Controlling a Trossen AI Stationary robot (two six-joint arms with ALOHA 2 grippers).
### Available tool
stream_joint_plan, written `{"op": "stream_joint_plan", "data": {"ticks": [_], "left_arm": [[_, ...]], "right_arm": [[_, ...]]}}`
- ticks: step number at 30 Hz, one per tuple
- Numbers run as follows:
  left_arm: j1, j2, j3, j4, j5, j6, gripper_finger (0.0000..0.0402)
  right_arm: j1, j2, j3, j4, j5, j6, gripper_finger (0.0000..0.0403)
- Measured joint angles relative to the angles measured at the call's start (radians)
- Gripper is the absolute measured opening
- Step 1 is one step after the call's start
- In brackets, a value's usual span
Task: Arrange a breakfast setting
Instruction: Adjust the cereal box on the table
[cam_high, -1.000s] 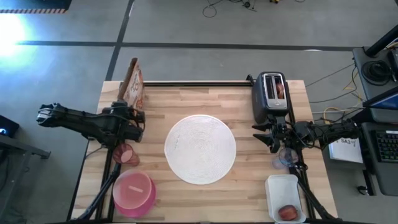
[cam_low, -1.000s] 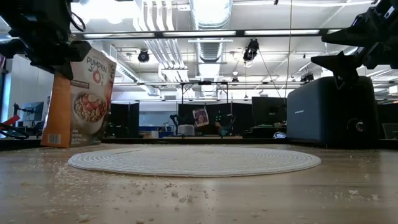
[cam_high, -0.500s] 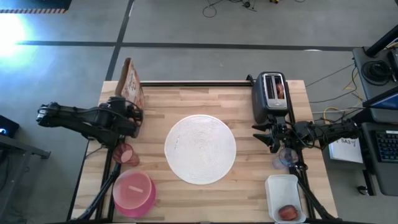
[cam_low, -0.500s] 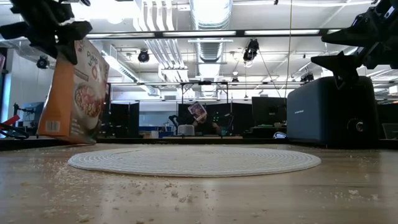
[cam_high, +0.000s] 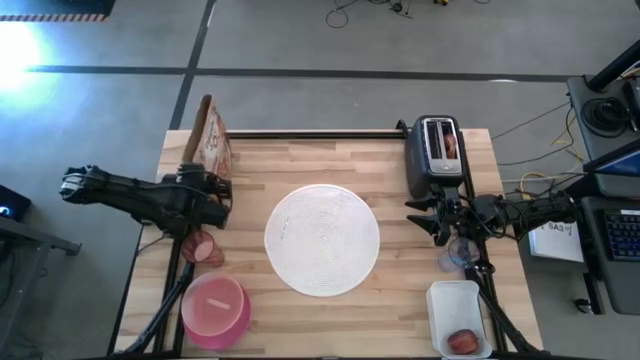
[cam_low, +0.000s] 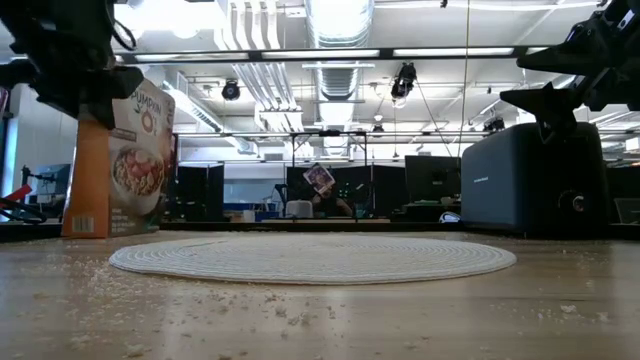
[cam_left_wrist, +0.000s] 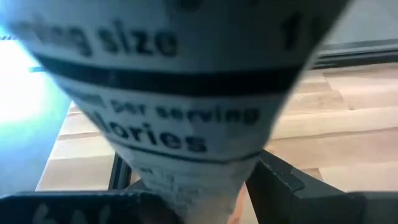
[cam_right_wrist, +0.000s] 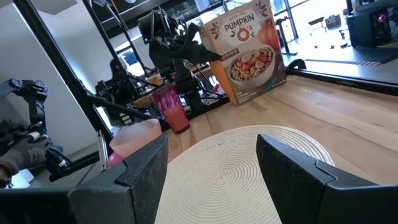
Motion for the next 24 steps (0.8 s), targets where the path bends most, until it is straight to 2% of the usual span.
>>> {"op": "stream_joint_plan", "data": {"ticks": [7, 11, 19, 21, 24], "left_arm": [[0.0, -0.003, 0.105, -0.034, 0.05, 0.15, 0.0112], [0.0, -0.008, 0.121, -0.036, 0.053, 0.239, 0.0112], [0.0, -0.011, 0.106, -0.037, 0.076, 0.167, 0.0114], [0.0, -0.011, 0.1, -0.037, 0.074, 0.127, 0.0126], [0.0, -0.012, 0.098, -0.037, 0.075, 0.09, 0.0167]], "right_arm": [[0.0, 0.0, 0.0, 0.0, 0.0, 0.0, 0.0233], [0.0, 0.0, 0.0, 0.0, 0.0, 0.0, 0.0233], [0.0, 0.0, 0.0, 0.0, 0.0, 0.0, 0.0233], [0.0, 0.0, 0.0, 0.0, 0.0, 0.0, 0.0233], [0.0, 0.0, 0.0, 0.0, 0.0, 0.0, 0.0233]]}}
